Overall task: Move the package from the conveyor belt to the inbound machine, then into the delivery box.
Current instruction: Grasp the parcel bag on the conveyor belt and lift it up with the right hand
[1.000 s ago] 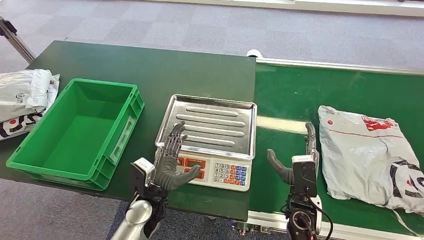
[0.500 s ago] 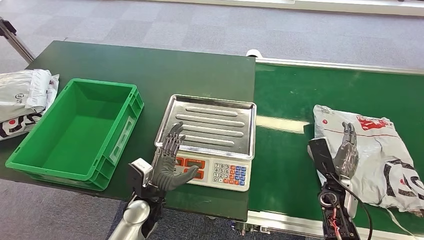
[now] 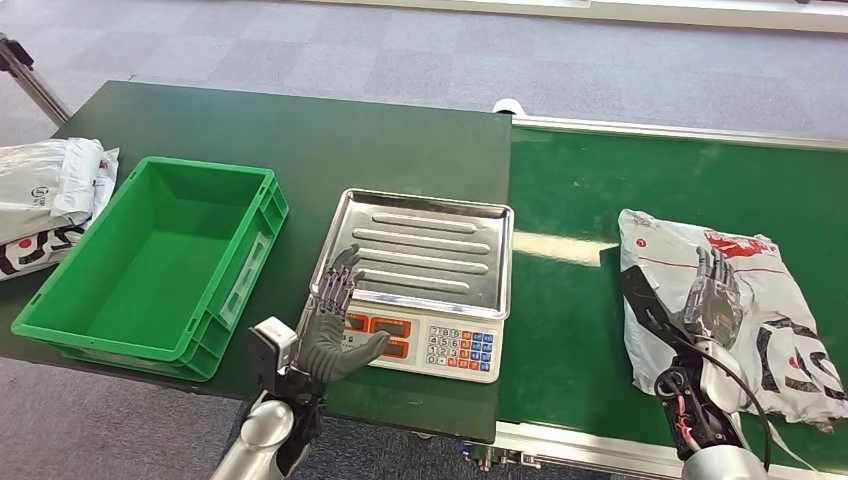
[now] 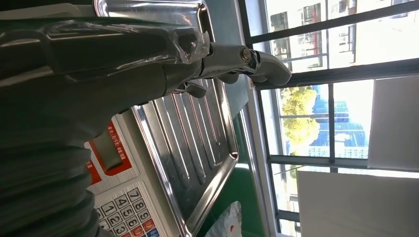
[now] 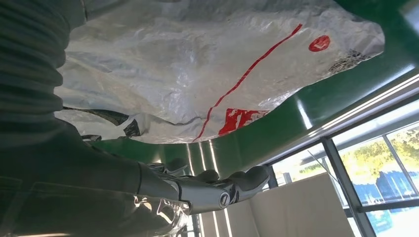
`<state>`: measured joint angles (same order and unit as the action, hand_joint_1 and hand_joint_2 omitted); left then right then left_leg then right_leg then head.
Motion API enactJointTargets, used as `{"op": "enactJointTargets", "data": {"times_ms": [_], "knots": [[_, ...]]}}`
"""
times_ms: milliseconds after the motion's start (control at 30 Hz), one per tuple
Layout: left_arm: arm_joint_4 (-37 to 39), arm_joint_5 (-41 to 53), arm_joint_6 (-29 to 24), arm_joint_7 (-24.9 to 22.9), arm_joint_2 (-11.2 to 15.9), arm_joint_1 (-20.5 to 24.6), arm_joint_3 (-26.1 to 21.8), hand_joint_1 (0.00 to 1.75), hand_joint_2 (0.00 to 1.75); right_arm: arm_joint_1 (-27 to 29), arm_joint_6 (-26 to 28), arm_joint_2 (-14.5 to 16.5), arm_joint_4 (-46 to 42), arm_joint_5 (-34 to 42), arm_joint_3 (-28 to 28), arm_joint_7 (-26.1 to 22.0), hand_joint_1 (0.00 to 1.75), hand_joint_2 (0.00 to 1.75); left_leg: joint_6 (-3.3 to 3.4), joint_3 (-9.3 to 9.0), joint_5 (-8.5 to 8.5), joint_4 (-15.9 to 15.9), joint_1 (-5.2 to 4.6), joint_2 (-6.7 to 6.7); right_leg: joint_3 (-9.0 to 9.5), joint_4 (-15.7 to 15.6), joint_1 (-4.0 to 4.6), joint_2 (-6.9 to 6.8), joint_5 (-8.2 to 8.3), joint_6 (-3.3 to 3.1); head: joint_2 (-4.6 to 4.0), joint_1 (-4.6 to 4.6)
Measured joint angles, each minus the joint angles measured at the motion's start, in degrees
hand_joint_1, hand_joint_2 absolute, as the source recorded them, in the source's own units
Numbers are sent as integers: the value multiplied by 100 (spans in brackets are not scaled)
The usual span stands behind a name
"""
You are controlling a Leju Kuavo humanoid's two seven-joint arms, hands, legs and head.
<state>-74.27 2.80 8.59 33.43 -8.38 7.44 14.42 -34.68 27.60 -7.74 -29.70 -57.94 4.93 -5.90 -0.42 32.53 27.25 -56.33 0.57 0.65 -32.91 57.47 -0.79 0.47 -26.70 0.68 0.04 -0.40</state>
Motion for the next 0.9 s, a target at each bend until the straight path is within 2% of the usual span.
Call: {"op": "enactJointTargets", "data": {"times_ms": [133,200,367,900], "knots": [[1,-33,-16,1,14,0,10,0,175,-68,35,-113,209,-506,-134,475,0,175,0,0,0,0,1,0,-1,0,1,0,0,0,0,0],[2,-61,-29,1,27,0,16,0,175,-133,-160,-185,356,-625,-199,630,0,175,0,-1,0,0,1,0,-1,0,1,0,0,0,0,-1],[22,-126,-54,19,75,1,34,0,175,-251,-802,-353,655,-476,-220,643,0,175,0,0,0,0,0,0,0,0,0,0,0,0,0,1],[81,-142,-68,40,128,2,51,0,175,-354,-928,-454,949,-443,-220,662,0,175,0,0,0,0,0,0,0,0,0,0,0,0,0,1]]}}
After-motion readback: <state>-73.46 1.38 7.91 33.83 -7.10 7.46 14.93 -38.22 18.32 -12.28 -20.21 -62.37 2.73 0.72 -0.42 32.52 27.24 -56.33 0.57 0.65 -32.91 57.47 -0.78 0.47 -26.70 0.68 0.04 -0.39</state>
